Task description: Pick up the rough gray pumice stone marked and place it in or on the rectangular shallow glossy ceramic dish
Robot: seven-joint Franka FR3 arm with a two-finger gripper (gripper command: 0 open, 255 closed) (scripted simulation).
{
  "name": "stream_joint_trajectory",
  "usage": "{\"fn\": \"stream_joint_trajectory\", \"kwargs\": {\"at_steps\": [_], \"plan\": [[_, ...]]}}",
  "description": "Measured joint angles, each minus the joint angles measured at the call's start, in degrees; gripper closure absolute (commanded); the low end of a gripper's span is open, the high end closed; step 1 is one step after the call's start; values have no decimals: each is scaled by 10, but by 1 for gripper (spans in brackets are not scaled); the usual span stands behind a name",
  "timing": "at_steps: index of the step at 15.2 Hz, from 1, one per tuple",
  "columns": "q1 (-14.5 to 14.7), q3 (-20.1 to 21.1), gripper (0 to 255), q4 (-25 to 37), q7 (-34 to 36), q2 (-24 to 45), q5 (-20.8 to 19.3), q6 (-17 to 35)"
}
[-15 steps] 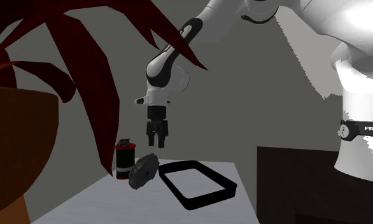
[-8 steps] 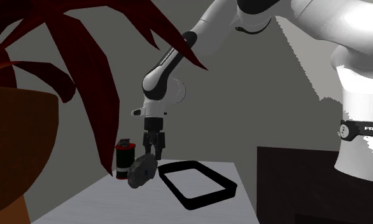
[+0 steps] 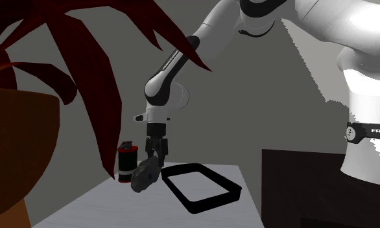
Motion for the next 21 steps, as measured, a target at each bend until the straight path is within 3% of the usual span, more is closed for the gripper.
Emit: {"fn": "stream_joint_trajectory", "kwargs": {"at_steps": [1, 11, 21], "plan": [[0, 0, 255, 0, 0, 0, 0, 0], [0, 0, 255, 0, 0, 0, 0, 0], [4, -6, 255, -21, 8, -55, -6, -34]]}}
